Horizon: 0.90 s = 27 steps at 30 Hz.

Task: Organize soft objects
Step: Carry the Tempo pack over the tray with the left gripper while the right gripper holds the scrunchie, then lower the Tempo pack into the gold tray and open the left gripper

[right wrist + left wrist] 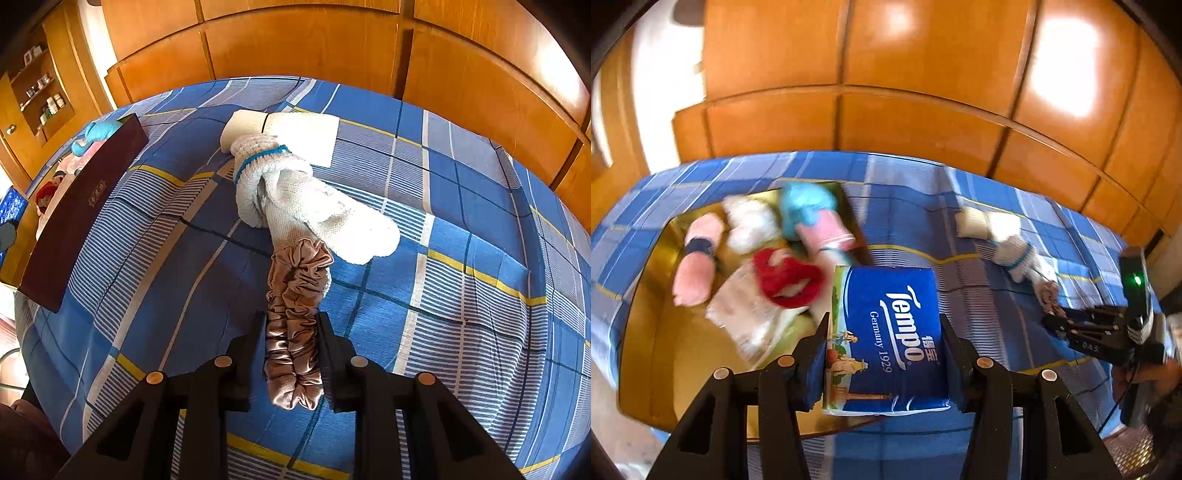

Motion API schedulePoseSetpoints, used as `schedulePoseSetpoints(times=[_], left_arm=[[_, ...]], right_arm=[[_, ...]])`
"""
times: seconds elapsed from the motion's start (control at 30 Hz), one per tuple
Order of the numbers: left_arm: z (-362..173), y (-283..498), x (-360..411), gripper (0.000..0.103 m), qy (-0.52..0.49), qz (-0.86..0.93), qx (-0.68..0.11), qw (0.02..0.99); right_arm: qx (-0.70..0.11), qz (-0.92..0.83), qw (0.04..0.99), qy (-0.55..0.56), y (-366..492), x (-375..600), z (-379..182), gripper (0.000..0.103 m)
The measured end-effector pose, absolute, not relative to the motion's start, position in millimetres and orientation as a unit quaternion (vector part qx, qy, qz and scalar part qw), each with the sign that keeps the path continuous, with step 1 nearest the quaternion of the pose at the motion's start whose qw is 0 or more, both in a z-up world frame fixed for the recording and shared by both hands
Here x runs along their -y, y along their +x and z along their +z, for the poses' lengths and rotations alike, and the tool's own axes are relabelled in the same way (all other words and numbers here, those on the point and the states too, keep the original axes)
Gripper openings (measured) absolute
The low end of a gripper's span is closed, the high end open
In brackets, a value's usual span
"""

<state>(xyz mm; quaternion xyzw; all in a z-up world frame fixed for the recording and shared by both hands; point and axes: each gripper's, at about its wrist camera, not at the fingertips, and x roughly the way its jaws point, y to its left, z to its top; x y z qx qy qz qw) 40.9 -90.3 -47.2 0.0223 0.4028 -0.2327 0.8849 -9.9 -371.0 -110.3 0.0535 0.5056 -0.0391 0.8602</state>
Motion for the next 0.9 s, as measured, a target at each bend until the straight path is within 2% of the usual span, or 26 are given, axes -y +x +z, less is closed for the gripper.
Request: schedulePoseSetpoints(times=[0.27,0.47,0.63,0.9], left_arm=[[-53.4,88.7,-7.9,0.052,-0.058,-0.130,-0.433,0.890],[-75.9,117.6,-57.8,0.052,-0.070,-0.076,-0.465,0.880],[-94.5,131.9,-62.2,0.053,-0.060,-0.066,-0.488,0.868],[-90.0,130.0,-57.6,0.065,-0.045,-0.057,-0.474,0.877]], right_arm=[[-0.507,-0.040,0.859,0.052,-9.5,371.3,-110.1,0.025],[-0.510,-0.041,0.858,0.047,-8.2,369.9,-110.0,0.025],[-0.510,-0.041,0.858,0.045,-8.1,368.8,-110.1,0.025],[-0.510,-0.041,0.858,0.050,-7.9,369.4,-110.1,0.025]])
